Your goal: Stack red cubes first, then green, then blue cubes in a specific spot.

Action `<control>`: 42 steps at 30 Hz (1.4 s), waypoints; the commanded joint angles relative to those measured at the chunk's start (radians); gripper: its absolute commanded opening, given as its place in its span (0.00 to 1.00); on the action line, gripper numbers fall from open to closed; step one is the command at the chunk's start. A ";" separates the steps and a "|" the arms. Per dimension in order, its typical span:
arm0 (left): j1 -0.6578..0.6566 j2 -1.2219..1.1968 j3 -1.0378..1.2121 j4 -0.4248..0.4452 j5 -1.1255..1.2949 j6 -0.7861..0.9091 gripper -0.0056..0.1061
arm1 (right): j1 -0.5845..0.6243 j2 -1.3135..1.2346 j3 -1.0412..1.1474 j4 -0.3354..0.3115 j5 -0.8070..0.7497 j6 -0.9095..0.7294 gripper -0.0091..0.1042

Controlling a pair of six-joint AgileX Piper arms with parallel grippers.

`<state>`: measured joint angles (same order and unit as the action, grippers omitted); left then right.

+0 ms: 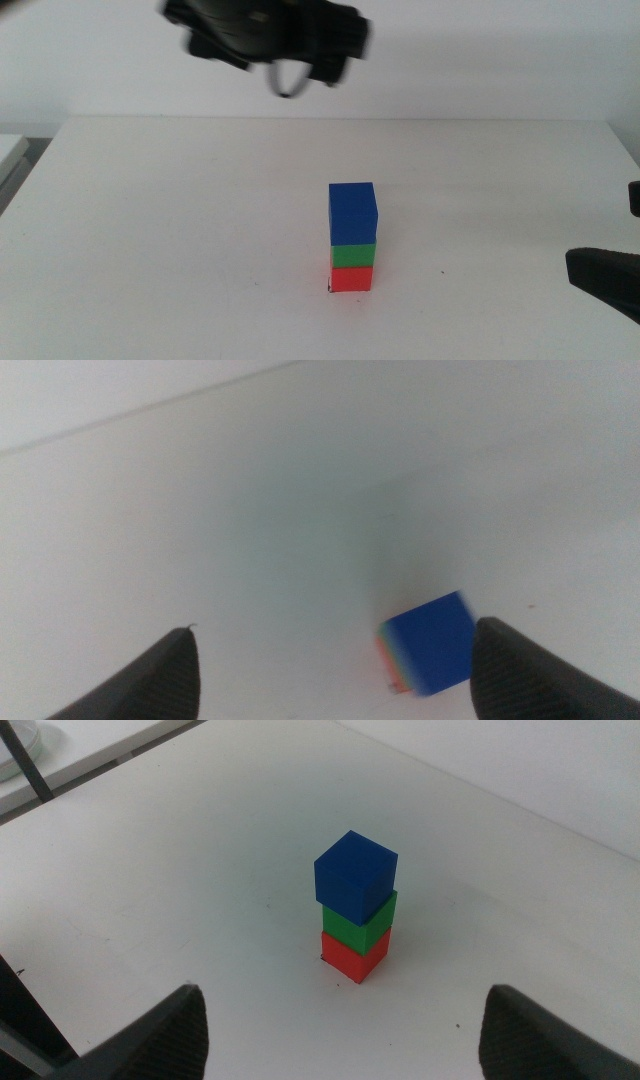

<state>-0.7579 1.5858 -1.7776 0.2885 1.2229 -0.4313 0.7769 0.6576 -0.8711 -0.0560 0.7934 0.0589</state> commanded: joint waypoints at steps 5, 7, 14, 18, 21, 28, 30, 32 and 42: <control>0.096 -0.234 0.191 0.017 -0.002 0.065 0.87 | 0.001 -0.004 0.006 -0.005 -0.009 -0.006 0.90; 0.148 -0.326 0.269 0.017 -0.002 0.065 0.87 | 0.001 -0.004 0.006 -0.005 -0.009 -0.006 0.90; 0.425 -0.653 0.519 -0.075 -0.098 0.295 0.87 | 0.001 -0.004 0.006 -0.005 -0.009 -0.006 0.90; 0.592 -0.779 0.617 -0.158 -0.189 0.381 0.87 | 0.001 -0.004 0.006 -0.005 -0.009 -0.006 0.90; 0.664 -0.839 0.654 -0.206 -0.209 0.431 0.87 | 0.001 -0.004 0.006 -0.005 -0.009 -0.006 0.90; 0.697 -0.898 0.668 -0.237 -0.264 0.431 0.87 | 0.001 -0.004 0.006 -0.005 -0.009 -0.006 0.90; 0.697 -0.899 0.668 -0.237 -0.302 0.431 0.87 | 0.001 -0.004 0.006 -0.005 -0.009 -0.006 0.90; 0.697 -0.899 0.668 -0.235 -0.330 0.431 0.87 | 0.001 -0.004 0.006 -0.005 -0.009 -0.006 0.90; 0.697 -0.899 0.668 -0.211 -0.408 0.431 0.87 | 0.001 -0.004 0.006 -0.005 -0.009 -0.006 0.90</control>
<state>-0.0615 0.6923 -1.1145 0.0725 0.8341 0.0000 0.7769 0.6576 -0.8711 -0.0560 0.7934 0.0589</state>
